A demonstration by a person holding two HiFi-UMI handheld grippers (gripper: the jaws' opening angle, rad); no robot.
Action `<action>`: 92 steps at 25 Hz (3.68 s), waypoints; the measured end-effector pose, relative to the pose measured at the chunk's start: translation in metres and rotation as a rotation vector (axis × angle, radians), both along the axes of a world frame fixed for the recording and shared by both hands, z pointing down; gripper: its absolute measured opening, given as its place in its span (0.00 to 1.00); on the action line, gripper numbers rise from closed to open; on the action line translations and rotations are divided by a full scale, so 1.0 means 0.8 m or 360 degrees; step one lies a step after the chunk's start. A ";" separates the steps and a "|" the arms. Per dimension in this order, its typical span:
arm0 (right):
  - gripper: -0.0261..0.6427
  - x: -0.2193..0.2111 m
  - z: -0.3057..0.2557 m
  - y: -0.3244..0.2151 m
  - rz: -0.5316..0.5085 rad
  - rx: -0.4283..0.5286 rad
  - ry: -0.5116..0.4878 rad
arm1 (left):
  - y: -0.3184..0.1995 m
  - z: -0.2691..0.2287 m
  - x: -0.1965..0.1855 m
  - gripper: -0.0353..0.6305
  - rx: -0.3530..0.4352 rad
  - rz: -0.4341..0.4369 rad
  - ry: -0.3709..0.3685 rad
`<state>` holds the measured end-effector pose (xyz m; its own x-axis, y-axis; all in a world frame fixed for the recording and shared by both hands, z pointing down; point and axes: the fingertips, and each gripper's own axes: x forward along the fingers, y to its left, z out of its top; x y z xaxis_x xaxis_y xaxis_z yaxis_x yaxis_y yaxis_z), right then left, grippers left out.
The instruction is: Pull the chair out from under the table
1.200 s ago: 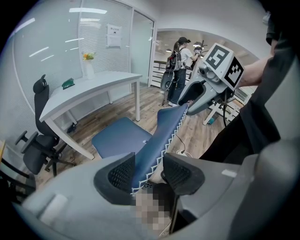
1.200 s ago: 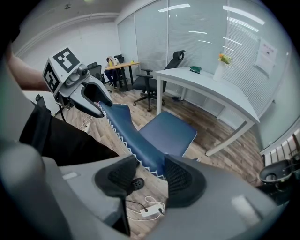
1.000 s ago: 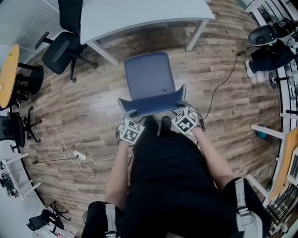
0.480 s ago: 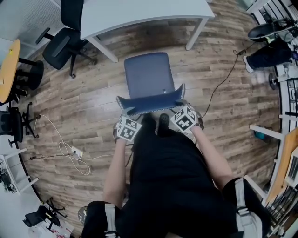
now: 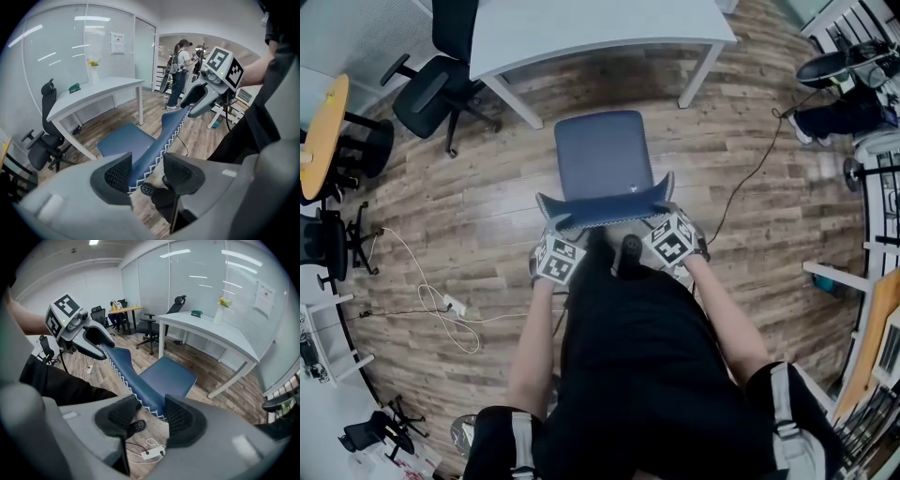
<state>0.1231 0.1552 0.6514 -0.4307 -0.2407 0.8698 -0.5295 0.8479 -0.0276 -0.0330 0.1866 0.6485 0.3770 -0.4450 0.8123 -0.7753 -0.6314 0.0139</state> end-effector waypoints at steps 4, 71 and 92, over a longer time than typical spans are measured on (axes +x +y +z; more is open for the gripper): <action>0.33 0.000 0.000 0.001 -0.0007 -0.0015 -0.0013 | 0.001 0.002 0.000 0.34 -0.0029 0.0007 0.0003; 0.06 0.012 -0.301 -0.076 0.0348 0.0312 -0.1126 | -0.070 -0.308 -0.004 0.09 0.0754 -0.0439 0.0619; 0.04 0.015 -0.317 -0.072 0.0305 0.0403 -0.1142 | -0.075 -0.318 0.006 0.08 0.0747 -0.0391 0.0628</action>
<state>0.1352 0.0974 0.3978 -0.7975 -0.5216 0.3031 -0.5932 0.7696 -0.2363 -0.0280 0.1265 0.3941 0.4491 -0.8293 0.3326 -0.8907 -0.4451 0.0929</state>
